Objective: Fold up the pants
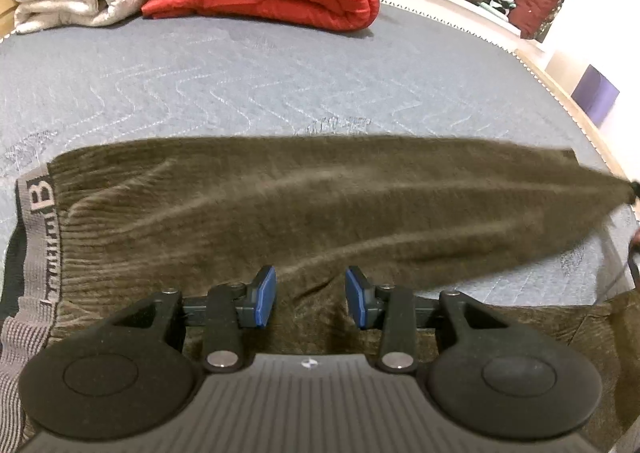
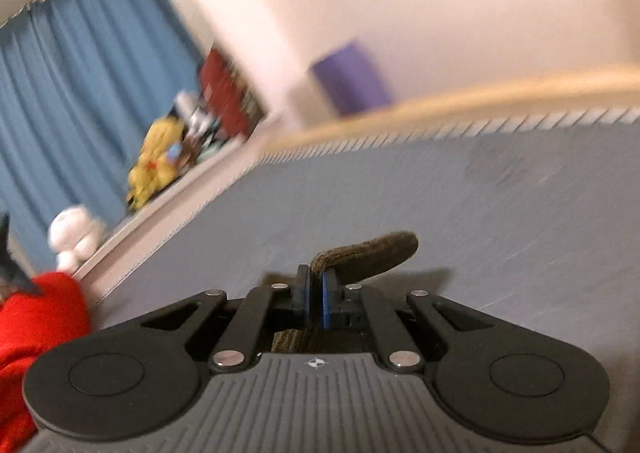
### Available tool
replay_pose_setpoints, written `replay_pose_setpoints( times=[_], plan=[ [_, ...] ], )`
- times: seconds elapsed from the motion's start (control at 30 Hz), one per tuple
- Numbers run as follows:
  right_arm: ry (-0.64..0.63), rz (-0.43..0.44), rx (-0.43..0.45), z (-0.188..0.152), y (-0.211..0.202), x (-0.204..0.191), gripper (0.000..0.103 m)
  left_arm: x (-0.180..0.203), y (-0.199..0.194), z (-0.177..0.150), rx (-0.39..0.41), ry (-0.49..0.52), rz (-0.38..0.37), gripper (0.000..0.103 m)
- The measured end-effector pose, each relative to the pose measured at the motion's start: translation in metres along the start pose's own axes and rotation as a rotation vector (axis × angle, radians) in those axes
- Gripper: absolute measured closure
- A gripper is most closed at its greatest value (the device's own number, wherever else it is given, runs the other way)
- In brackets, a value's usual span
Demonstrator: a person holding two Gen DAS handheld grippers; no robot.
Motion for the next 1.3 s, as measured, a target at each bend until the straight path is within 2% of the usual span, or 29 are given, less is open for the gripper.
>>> replay_pose_setpoints(
  times=[0.03,0.1,0.13,0.2,0.27,0.33,0.43,0.5,0.6,0.67,0.7,0.73,0.83,0.9,0.97,1.07,1.13,1.2,1.3],
  plan=[
    [-0.021,-0.026,0.003,0.001,-0.006,0.005,0.098,-0.001,-0.001,0.001,0.004,0.003,-0.001,0.06],
    [-0.06,-0.045,-0.102,-0.006,0.005,0.021,0.097,-0.003,-0.003,0.003,0.012,0.005,0.004,0.06],
    [-0.067,-0.111,-0.149,-0.009,0.01,0.033,0.097,-0.006,-0.004,0.004,0.015,0.0,0.008,0.06],
    [-0.05,-0.31,-0.203,-0.007,0.006,0.059,0.094,-0.012,-0.006,0.008,0.02,-0.01,0.009,0.06],
    [-0.01,-0.327,-0.2,0.005,-0.008,0.072,0.094,-0.02,-0.009,0.012,0.027,-0.027,0.008,0.06],
    [-0.035,-0.285,-0.182,0.02,-0.027,0.072,0.093,-0.027,-0.012,0.014,0.032,-0.026,0.008,0.06],
    [-0.015,-0.161,-0.209,0.041,-0.06,0.072,0.087,-0.038,-0.014,0.01,0.014,-0.019,-0.007,0.06],
    [-0.006,-0.088,-0.235,0.052,-0.086,0.07,0.076,-0.048,-0.011,0.004,-0.015,-0.021,-0.009,0.06],
    [-0.003,0.032,-0.268,0.066,-0.129,0.06,0.071,-0.072,-0.005,-0.011,-0.071,-0.012,0.038,0.06],
    [-0.011,0.102,-0.278,0.071,-0.156,0.051,0.066,-0.091,0.003,-0.026,-0.127,0.002,0.111,0.064],
    [-0.016,0.153,-0.282,0.072,-0.172,0.046,0.061,-0.103,0.006,-0.033,-0.147,-0.011,0.136,0.076],
    [-0.025,0.194,-0.281,0.075,-0.184,0.04,0.059,-0.115,0.006,-0.038,-0.154,-0.043,0.129,0.081],
    [-0.096,0.298,-0.252,0.077,-0.224,0.025,0.053,-0.135,-0.005,-0.04,-0.148,-0.124,0.106,0.084],
    [-0.168,0.376,-0.216,0.072,-0.246,0.017,0.048,-0.138,-0.017,-0.034,-0.143,-0.142,0.094,0.084],
    [-0.227,0.394,-0.199,0.067,-0.257,0.012,0.047,-0.143,-0.034,-0.023,-0.097,-0.176,0.064,0.083],
    [-0.221,0.443,-0.232,0.062,-0.261,0.005,0.047,-0.168,-0.06,-0.002,0.008,-0.236,0.101,0.078],
    [-0.278,0.476,-0.22,0.06,-0.266,-0.002,0.047,-0.189,-0.071,0.007,0.054,-0.3,0.115,0.076],
    [-0.332,0.491,-0.21,0.055,-0.269,-0.005,0.045,-0.209,-0.077,0.014,0.084,-0.37,0.123,0.076],
    [-0.35,0.522,-0.246,0.046,-0.269,-0.005,0.045,-0.236,-0.078,0.024,0.113,-0.447,0.136,0.076]
  ],
)
Point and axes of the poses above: each gripper's, at about its wrist camera, not at the fingertips, and y roughly the way its jaws point, x to its right, z to its top, the point moved 4 cm from there along y, roughly the way its jaws point, and after that the axes turned 9 degrees about x, right-handed, at the moved point
